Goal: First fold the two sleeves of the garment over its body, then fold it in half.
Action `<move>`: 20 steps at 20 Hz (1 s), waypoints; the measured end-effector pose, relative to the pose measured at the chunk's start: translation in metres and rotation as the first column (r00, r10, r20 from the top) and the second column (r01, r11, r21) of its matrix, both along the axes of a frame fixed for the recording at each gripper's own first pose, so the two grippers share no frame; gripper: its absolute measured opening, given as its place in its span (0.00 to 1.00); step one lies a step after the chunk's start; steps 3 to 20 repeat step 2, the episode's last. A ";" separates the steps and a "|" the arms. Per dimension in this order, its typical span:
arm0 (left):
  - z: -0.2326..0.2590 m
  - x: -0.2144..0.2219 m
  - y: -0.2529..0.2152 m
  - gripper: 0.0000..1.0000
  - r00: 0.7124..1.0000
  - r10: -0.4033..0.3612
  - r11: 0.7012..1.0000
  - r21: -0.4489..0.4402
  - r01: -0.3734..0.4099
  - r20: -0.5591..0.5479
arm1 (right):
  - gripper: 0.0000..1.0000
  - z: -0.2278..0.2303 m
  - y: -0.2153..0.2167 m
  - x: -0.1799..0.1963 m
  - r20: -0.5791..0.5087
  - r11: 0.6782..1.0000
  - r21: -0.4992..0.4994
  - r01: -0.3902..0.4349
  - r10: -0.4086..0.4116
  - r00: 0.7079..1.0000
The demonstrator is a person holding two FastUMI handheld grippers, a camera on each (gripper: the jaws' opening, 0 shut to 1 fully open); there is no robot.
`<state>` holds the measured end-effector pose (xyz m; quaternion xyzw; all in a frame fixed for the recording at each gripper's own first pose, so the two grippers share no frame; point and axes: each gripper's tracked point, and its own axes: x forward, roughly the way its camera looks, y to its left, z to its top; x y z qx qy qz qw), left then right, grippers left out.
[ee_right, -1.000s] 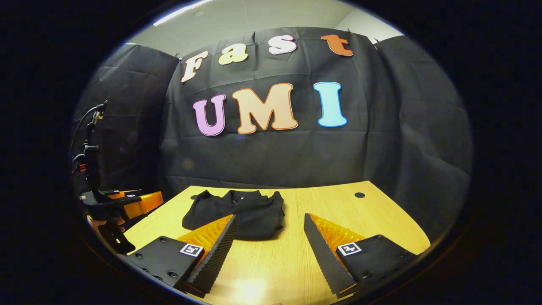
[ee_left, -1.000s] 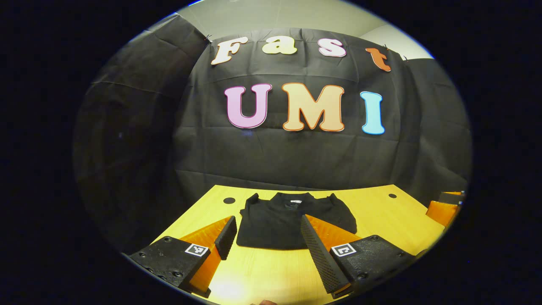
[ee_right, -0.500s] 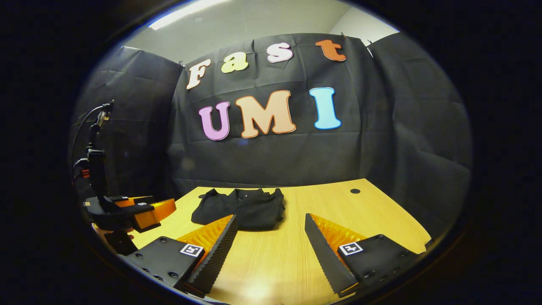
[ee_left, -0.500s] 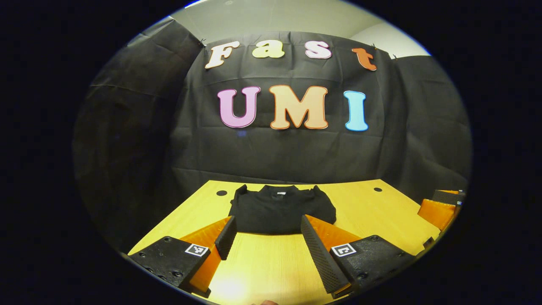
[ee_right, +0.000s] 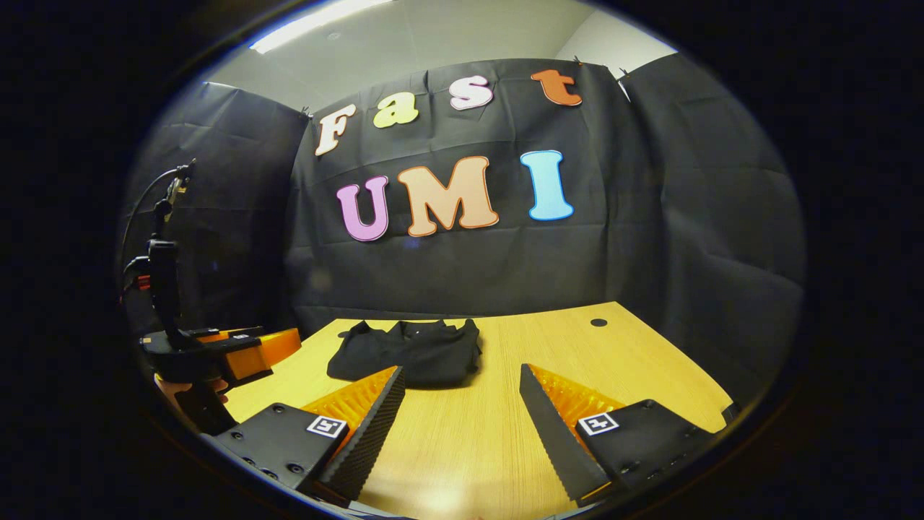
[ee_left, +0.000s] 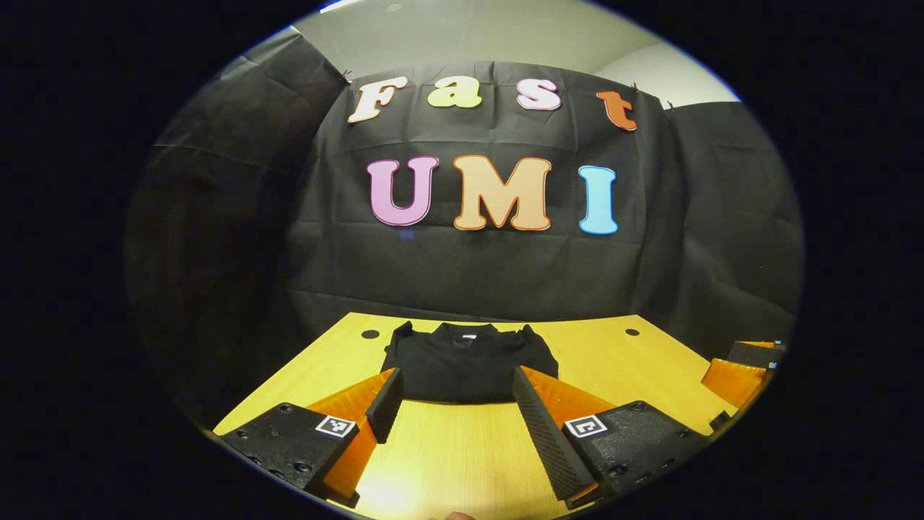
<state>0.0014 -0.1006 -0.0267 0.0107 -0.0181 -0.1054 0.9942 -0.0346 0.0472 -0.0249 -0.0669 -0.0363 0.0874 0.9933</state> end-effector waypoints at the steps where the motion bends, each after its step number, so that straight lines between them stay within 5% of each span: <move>1: -0.001 -0.001 0.000 0.88 1.000 -0.003 1.000 0.003 0.003 -0.003 | 1.00 -0.001 -0.002 -0.001 0.000 1.000 0.000 0.005 -0.005 1.000; 20: -0.002 -0.001 0.000 0.89 1.000 -0.005 1.000 0.005 0.005 -0.006 | 0.99 -0.001 -0.003 0.000 -0.003 1.000 0.002 0.009 -0.009 1.000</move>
